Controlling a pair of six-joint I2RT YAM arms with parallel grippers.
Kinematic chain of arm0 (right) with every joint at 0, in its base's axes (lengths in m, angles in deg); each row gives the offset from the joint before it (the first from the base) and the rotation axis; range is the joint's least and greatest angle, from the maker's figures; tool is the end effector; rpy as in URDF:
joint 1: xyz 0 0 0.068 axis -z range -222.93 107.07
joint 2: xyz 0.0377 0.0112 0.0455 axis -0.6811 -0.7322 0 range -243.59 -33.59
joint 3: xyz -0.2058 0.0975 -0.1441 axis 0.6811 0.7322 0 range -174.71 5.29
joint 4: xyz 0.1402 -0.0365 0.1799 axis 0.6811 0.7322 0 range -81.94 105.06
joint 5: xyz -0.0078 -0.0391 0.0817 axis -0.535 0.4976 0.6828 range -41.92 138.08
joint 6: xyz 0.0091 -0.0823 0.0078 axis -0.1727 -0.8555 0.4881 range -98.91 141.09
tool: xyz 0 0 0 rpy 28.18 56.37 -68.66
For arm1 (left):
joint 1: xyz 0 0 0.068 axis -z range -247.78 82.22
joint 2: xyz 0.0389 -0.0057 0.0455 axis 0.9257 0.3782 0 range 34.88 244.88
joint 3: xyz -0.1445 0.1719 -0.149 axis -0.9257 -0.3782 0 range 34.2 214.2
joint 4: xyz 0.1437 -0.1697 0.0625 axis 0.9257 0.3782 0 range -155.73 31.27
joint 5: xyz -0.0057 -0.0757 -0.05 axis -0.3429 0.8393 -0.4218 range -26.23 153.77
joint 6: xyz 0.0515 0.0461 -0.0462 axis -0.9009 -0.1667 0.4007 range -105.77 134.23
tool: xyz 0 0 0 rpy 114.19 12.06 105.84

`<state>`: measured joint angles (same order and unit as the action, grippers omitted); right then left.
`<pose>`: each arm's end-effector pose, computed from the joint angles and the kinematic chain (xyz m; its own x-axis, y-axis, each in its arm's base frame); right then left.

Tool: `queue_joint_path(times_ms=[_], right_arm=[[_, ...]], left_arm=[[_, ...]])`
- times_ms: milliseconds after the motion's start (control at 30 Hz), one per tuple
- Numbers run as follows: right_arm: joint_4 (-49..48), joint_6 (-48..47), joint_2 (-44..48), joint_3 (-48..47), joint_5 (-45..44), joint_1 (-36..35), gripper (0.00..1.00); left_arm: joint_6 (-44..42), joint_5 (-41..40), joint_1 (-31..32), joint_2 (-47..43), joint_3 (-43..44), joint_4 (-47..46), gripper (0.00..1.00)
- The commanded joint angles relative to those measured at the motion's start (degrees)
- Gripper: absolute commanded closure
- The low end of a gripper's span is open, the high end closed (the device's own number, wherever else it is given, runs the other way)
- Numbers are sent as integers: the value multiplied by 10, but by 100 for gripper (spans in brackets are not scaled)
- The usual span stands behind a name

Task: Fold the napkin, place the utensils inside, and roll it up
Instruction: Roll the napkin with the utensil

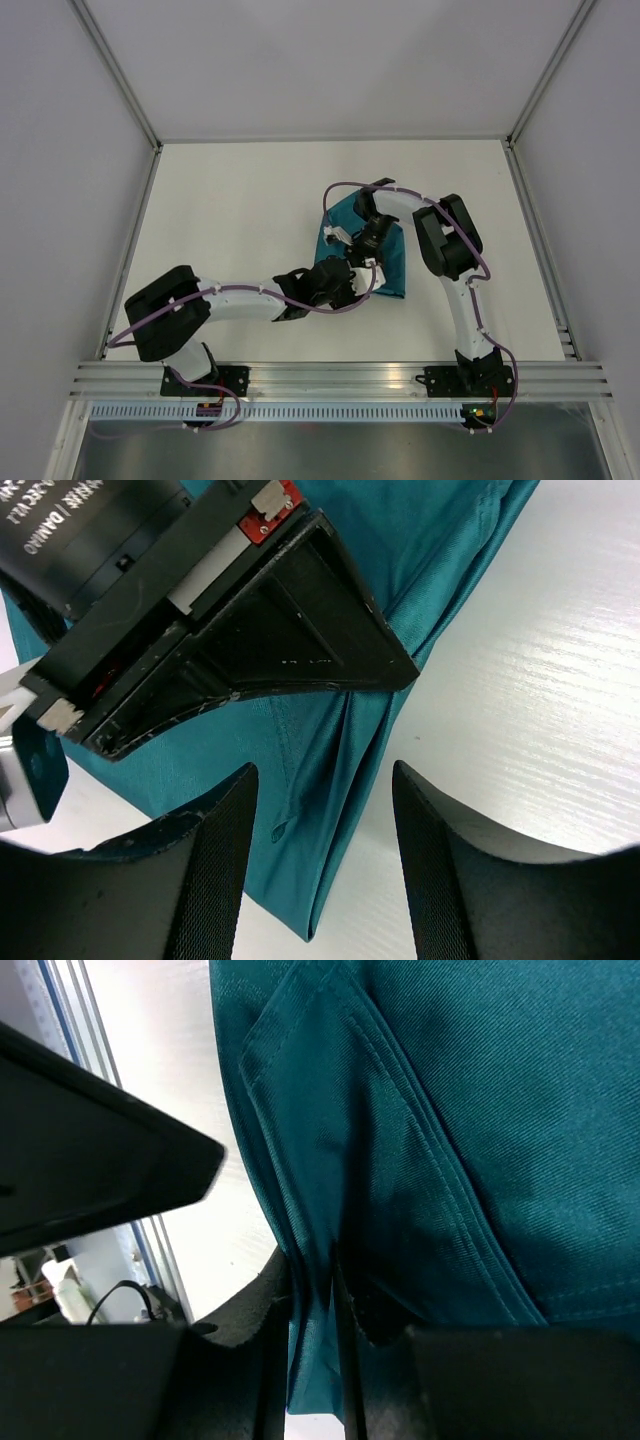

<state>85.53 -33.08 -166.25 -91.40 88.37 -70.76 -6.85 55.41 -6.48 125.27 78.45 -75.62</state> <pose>0.2895 0.2058 0.1103 -0.3708 -0.8949 -0.2482 -0.7331 0.1179 0.6698 0.1676 -0.2840 0.1764 0.0269 0.6918 -0.7216 0.8593 0.3527 0.3703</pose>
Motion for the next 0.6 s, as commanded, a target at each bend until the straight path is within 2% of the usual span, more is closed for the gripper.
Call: queue_joint_path(times_ms=[0, 300, 567], right_arm=[[-104, -41, -65, 29, -144, 1, 83], [-108, -32, -67, 26, -144, 2, 83], [-108, -29, -71, 20, -144, 2, 83]], left_arm=[[-33, 19, 12, 19, 7, -53, 38], [-48, 40, 31, 73, 25, -62, 38], [-76, -10, 33, 103, 22, -123, 38]])
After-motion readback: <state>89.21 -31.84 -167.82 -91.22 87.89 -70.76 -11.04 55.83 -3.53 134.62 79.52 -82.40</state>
